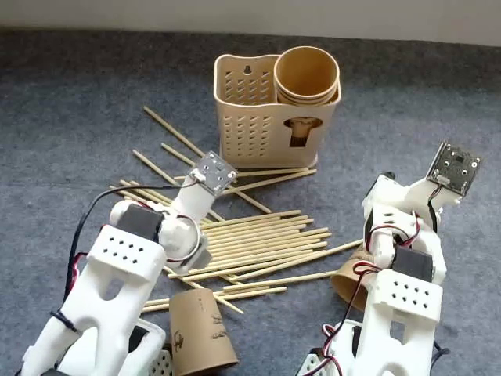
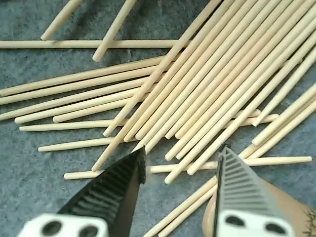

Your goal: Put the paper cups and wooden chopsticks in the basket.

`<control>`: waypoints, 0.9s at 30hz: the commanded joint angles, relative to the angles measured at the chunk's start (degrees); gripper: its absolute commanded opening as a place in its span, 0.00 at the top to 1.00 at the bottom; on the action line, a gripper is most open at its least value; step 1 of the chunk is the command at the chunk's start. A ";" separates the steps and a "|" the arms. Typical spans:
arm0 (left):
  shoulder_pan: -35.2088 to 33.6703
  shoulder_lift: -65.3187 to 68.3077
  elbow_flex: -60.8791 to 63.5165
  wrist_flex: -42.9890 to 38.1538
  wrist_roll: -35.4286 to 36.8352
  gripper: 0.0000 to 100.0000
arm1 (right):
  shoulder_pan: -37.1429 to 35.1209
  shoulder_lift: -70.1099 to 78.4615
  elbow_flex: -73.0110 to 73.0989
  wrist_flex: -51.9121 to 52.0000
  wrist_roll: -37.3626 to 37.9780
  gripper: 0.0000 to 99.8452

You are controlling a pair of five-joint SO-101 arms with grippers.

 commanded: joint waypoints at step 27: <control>4.35 -0.84 -9.80 26.64 -38.68 0.77 | 0.13 -0.57 -0.31 -1.27 0.00 0.84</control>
